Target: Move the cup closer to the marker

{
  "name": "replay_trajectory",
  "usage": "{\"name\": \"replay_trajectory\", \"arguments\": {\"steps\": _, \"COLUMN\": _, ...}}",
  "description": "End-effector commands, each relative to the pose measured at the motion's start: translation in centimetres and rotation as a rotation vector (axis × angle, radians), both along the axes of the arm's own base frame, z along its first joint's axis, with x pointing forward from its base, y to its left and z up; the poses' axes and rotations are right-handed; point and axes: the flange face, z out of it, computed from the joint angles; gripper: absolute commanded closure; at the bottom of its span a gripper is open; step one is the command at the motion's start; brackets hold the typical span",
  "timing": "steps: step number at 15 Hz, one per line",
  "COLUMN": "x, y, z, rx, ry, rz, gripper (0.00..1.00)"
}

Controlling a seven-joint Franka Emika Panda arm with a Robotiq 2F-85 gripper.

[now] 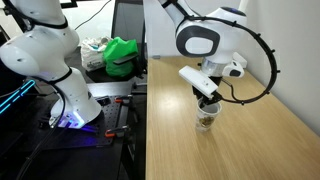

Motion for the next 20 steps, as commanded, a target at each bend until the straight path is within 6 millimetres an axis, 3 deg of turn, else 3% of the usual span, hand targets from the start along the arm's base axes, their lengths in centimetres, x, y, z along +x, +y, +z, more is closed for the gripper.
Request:
{"name": "replay_trajectory", "arguments": {"steps": 1, "x": 0.1, "y": 0.5, "z": 0.2, "rx": 0.007, "ry": -0.006, "rz": 0.058, "gripper": 0.96}}
{"name": "replay_trajectory", "arguments": {"steps": 11, "x": 1.5, "y": 4.3, "z": 0.2, "rx": -0.010, "ry": 0.000, "rz": 0.195, "gripper": 0.96}}
{"name": "replay_trajectory", "arguments": {"steps": 20, "x": 3.7, "y": 9.3, "z": -0.1, "rx": -0.063, "ry": 0.010, "rz": 0.344, "gripper": 0.96}}
